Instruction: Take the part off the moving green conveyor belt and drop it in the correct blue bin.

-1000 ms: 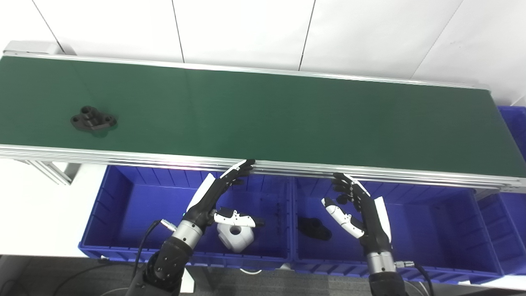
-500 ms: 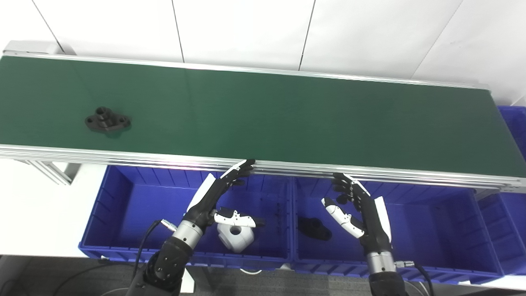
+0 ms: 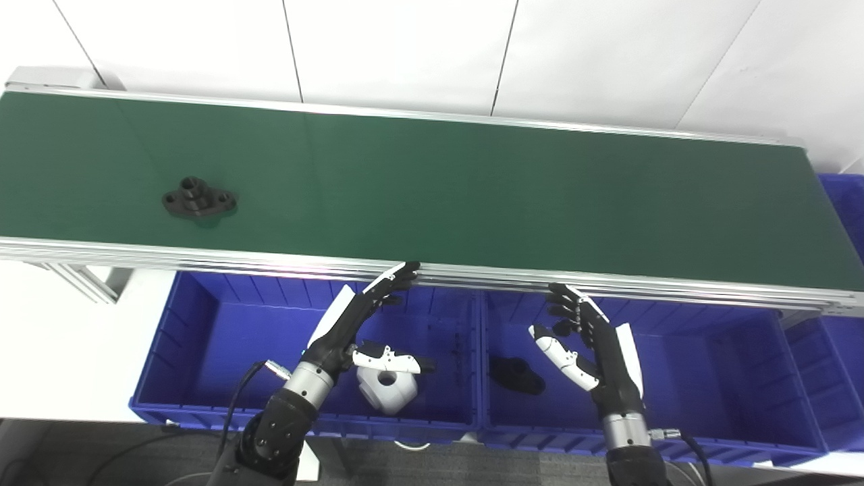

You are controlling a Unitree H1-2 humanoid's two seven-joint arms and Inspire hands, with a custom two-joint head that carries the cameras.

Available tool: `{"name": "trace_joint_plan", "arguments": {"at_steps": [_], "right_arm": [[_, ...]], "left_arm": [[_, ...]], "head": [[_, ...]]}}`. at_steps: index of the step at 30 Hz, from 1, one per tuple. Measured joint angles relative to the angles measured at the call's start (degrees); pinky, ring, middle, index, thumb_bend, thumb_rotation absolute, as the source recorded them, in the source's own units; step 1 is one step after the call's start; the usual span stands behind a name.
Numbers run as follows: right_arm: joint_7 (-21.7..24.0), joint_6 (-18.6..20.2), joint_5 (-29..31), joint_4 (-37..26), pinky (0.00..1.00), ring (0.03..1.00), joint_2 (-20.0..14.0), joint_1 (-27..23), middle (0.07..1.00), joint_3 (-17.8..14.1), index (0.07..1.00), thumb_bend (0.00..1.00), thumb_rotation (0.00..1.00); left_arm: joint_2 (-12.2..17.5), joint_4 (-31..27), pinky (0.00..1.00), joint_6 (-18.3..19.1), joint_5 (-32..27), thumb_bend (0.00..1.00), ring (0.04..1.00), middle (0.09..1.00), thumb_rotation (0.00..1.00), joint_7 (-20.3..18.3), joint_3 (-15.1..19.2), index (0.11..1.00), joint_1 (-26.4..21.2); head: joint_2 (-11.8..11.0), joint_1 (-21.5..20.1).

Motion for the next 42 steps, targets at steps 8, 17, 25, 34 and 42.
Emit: {"name": "trace_joint_plan", "arguments": {"at_steps": [8,17,25,34,42], "right_arm": [[-0.1,-2.8,2.2,4.0,0.73,0.772,-1.6,0.9,0.794,-1.8,0.808,0.57,0.44],[1.3,-6.2,6.4,7.3,0.73,0.776,-2.4,0.3,0.801,-1.8,0.816,0.57,0.42],[1.2,-6.3,5.9,8.0,0.70,0.756,-2.7,0.3,0.789,-1.9,0.805,0.58,0.42],[2.4,-6.4,8.4,9.7,0.74,0.792,-3.0,0.2,0.814,-2.1,0.816,0.63,0.51],[2.9,-6.5,9.9,11.4,0.81,0.824,-4.2,-0.2,0.841,-2.4,0.851,0.48,0.27]], "left_arm": [[-2.2,5.4,0.83,-2.1,2.4,0.71,0.883,0.910,0.31,2.4,-1.6,0.914,0.0],[-3.9,10.6,0.81,-5.9,4.6,0.71,0.873,0.902,0.31,5.6,-2.0,0.916,-0.7],[-4.0,12.3,0.81,-6.2,4.8,0.71,0.874,0.906,0.31,6.6,-2.0,0.917,-1.1],[-4.7,14.7,0.80,-6.2,5.2,0.74,0.874,0.920,0.36,7.8,-2.3,0.924,-1.5],[-5.5,18.5,0.82,-6.8,5.4,0.74,0.884,0.914,0.36,9.4,-4.1,0.925,-3.4]], "head": [[-6.7,14.4],[-9.1,16.3],[-9.8,15.9],[-12.7,22.0],[-14.5,23.4]]}}
